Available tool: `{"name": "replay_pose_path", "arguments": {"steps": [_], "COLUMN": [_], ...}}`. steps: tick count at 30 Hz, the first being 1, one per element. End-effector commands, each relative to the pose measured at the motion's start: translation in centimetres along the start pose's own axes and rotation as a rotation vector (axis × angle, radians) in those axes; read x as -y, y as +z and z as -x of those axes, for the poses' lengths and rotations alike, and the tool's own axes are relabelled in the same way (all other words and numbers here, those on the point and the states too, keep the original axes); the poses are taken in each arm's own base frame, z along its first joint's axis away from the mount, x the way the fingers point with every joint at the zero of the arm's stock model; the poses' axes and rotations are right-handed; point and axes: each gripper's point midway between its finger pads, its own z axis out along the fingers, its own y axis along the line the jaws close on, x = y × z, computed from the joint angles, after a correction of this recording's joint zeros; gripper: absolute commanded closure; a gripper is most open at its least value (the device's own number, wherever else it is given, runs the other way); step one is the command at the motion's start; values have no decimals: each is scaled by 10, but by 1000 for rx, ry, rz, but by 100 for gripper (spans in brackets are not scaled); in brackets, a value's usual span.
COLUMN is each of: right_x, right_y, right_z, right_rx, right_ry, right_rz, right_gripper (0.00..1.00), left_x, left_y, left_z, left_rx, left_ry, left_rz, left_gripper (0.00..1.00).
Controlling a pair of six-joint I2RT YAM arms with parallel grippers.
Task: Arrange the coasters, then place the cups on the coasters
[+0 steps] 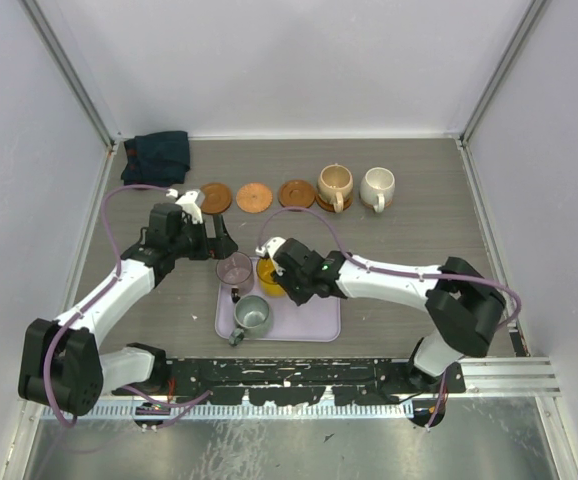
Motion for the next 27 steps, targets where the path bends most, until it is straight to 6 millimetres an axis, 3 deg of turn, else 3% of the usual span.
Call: {"name": "replay_pose_path", "arguments": {"steps": [1,10,17,22,27], "right_x": [6,65,105,130,156], "right_y": [-42,-74,-86,-71,-41], "right_z": [58,89,156,198,229], "right_rx": [253,392,441,447,427], "right_ry": [70,185,273,377,431], "right_rz": [-40,-381,-581,-603,-616], "right_gripper": [99,99,99,99,99], "left_x": [7,11,17,21,20], "left_y": [-4,-4,-4,-5,-6], "left_z": [13,14,14,12,11], "left_rx": [57,63,66,63,69], "left_ry": [16,27,31,25,36], "left_rz": [-18,-30,-43,-53,-44], "left_gripper": [2,2,2,2,2]}}
